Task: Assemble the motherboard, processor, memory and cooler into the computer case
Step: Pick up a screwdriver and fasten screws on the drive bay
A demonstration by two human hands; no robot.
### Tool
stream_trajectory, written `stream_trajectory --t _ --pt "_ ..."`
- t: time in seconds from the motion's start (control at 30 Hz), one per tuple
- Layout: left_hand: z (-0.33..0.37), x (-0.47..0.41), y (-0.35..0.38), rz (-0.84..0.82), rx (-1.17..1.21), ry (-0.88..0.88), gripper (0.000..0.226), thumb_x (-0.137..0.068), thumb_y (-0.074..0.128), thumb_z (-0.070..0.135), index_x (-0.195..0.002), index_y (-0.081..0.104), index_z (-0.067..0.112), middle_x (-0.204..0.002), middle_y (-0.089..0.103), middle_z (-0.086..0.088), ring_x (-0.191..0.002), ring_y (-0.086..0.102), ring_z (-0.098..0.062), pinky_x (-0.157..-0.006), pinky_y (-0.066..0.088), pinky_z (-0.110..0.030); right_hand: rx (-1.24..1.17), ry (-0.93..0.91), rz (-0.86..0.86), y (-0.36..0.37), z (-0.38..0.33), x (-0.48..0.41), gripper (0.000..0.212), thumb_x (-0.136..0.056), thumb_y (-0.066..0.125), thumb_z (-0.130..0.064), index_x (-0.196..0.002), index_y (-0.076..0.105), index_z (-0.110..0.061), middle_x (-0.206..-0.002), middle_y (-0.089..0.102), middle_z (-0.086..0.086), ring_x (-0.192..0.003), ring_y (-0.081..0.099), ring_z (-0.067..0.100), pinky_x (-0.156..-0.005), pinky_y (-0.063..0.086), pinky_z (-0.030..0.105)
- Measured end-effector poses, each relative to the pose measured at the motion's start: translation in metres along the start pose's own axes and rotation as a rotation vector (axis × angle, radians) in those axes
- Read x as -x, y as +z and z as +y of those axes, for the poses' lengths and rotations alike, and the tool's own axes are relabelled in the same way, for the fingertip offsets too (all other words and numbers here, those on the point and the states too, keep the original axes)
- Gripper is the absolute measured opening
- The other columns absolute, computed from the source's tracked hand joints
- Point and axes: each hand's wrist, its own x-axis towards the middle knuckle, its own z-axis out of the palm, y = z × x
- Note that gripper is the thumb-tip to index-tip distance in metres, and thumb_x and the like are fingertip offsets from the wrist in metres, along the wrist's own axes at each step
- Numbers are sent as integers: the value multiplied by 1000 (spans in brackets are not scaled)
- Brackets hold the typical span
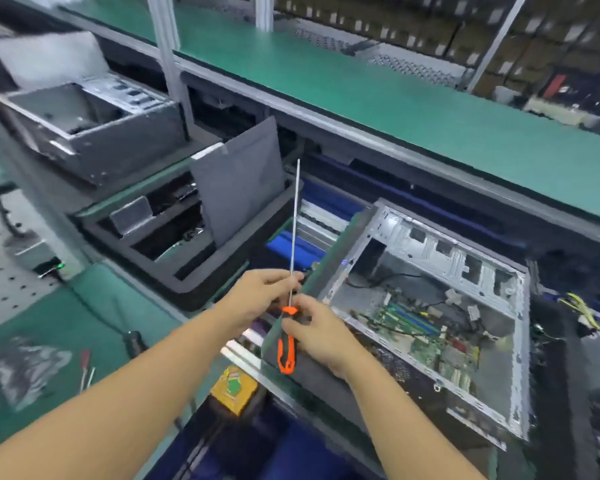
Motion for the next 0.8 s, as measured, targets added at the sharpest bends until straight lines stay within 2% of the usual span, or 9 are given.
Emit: stream_trajectory --t 0.1,0.2,0.27,0.33,0.4,0.47,0.5,0.67,0.8 --pt "-26 29 -43 201 37 -61 15 -92 64 17 -102 73 11 -102 74 -3 -77 66 -16 -68 56 -26 34 -13 -151 44 1 -22 27 -91 60 -7 -103 64 -30 -103 71 2 -83 66 9 -72 52 25" --pt "-54 59 -74 360 50 -139 19 -93 63 17 -110 71 14 -101 74 -9 -86 71 -20 -78 59 -32 52 29 -314 90 11 -39 30 -89 58 -3 -105 60 -28 -108 68 10 -92 71 30 -68 50 29" --pt "-73 80 -93 437 21 -208 21 -95 60 20 -114 69 21 -104 74 -1 -90 71 -15 -79 55 -31 105 55 -362 118 20 -47 30 -88 60 -5 -99 58 -33 -99 67 7 -75 71 18 -60 48 22" --pt "-91 99 -115 562 28 -295 25 -96 58 20 -119 66 21 -109 71 1 -90 68 -13 -72 50 -26 167 67 -413 144 31 -54 26 -88 63 -7 -98 57 -30 -91 65 4 -54 56 4 -51 42 16" --pt "-109 119 -137 671 38 -374 25 -97 55 16 -120 65 16 -112 70 -2 -92 66 -19 -70 46 -26 250 72 -463 170 39 -61 21 -86 64 -9 -98 57 -25 -84 64 3 -57 52 11 -56 44 24" --pt "-128 138 -155 716 27 -459 25 -98 52 16 -121 63 15 -114 68 -2 -94 67 -22 -72 44 -28 372 74 -507 199 45 -70 21 -84 65 -12 -98 55 -25 -75 61 -2 -68 53 20 -69 49 36" --pt "-137 148 -162 728 25 -511 25 -99 52 17 -121 62 16 -117 66 -1 -95 67 -22 -73 44 -28 435 76 -524 215 46 -73 22 -85 65 -12 -100 54 -25 -75 59 -3 -72 54 20 -75 49 37" --pt "-174 183 -188 762 80 -651 26 -98 53 22 -123 60 17 -122 63 -2 -100 66 -23 -69 42 -27 574 124 -492 289 50 -87 21 -89 63 -11 -97 48 -23 -103 67 10 -89 60 23 -80 48 30" --pt "-180 194 -209 755 131 -599 20 -101 46 9 -114 60 11 -92 69 -6 -75 66 -20 -63 36 -26 660 183 -471 327 54 -100 24 -92 63 -15 -116 58 -15 -119 66 9 -108 65 28 -82 47 28"
